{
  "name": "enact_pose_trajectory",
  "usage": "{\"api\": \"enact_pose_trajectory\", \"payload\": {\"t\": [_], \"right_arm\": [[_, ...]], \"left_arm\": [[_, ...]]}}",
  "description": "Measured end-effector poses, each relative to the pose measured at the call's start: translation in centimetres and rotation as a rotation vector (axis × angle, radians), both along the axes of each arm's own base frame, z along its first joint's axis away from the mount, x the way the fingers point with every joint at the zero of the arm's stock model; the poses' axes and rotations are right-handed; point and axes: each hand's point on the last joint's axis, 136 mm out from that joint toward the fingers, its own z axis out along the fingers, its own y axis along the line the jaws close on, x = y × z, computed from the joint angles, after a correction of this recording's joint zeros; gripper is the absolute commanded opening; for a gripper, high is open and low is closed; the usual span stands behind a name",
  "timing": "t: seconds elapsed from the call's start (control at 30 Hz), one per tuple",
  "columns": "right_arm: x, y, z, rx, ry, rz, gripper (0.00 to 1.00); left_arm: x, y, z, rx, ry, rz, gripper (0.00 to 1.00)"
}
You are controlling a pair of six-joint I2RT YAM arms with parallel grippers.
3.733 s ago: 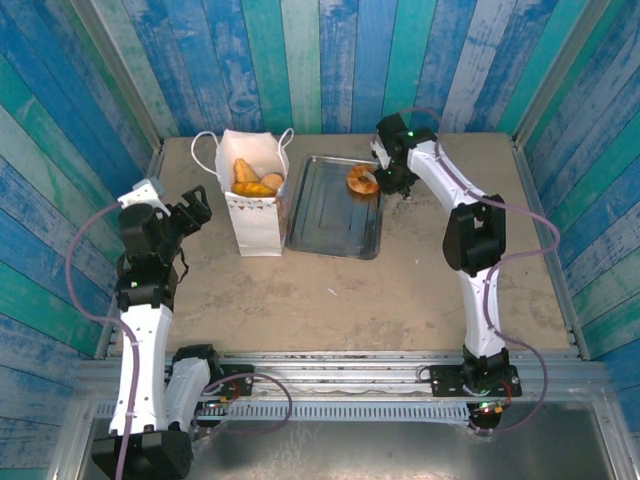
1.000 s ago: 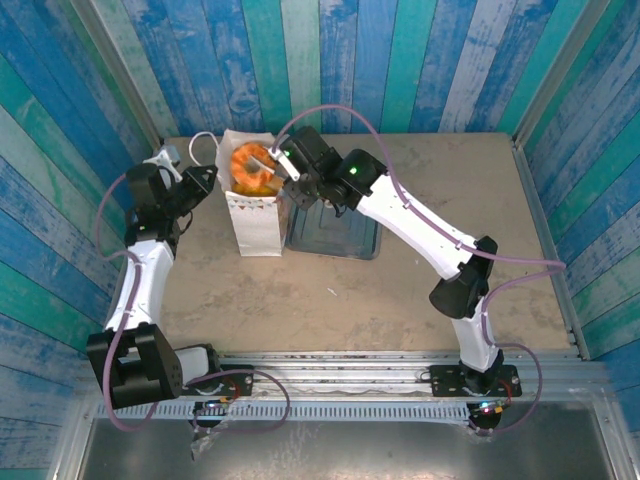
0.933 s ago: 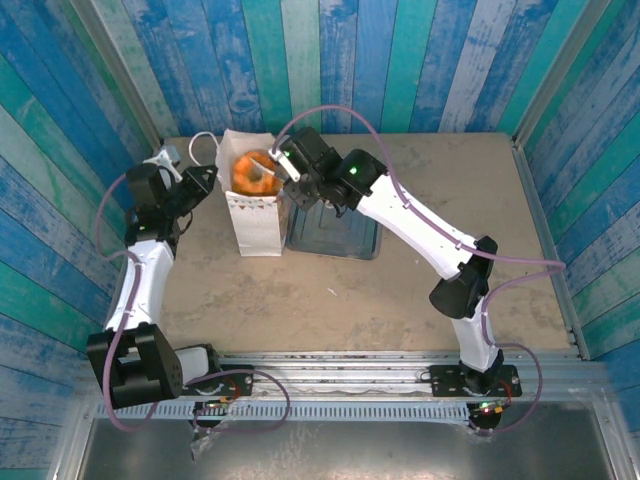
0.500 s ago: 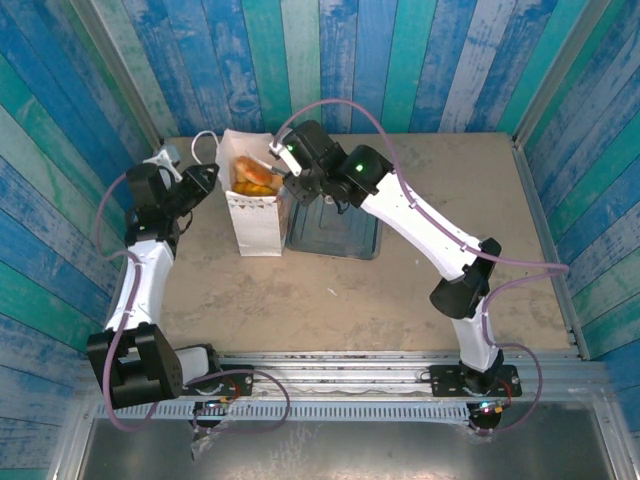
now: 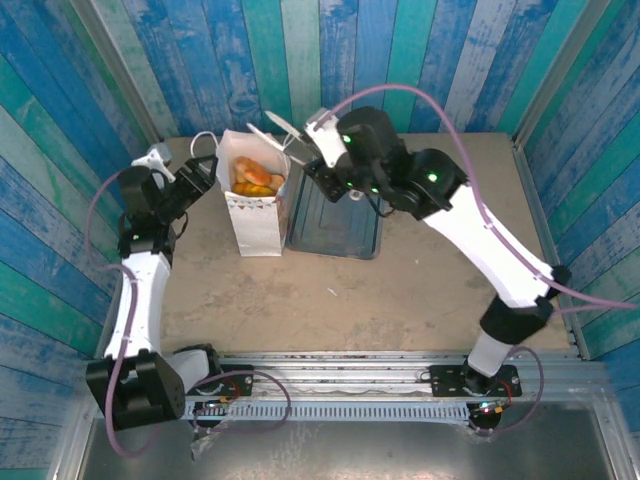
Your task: Place the fake bread into the paper bag
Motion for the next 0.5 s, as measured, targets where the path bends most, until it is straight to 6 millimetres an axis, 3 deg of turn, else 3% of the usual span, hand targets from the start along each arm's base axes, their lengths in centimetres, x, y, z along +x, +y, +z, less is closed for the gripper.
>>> {"api": "enact_pose_trajectory", "payload": {"t": [0.13, 0.27, 0.37, 0.5], "right_arm": [[-2.0, -3.1, 1.3, 0.044, -0.029, -0.022, 0.43], [-3.3, -6.2, 0.6, 0.059, -0.044, -0.069, 0.43], [-3.5, -8.3, -1.4, 0.051, -0.03, -0.122, 0.43], [-2.6, -10.6, -5.8, 0.015, 0.02, -0.207, 0.43]], "left_arm": [[-2.5, 0.5, 2.9, 0.041, -0.078, 0.055, 0.88], [-5.7, 1.2, 4.7, 0.076, -0.165, 0.141, 0.97], [-8.0, 2.2, 3.2, 0.082, -0.17, 0.225, 0.99], [-9.6, 3.6, 0.1, 0.076, -0.126, 0.323, 0.96]]}}
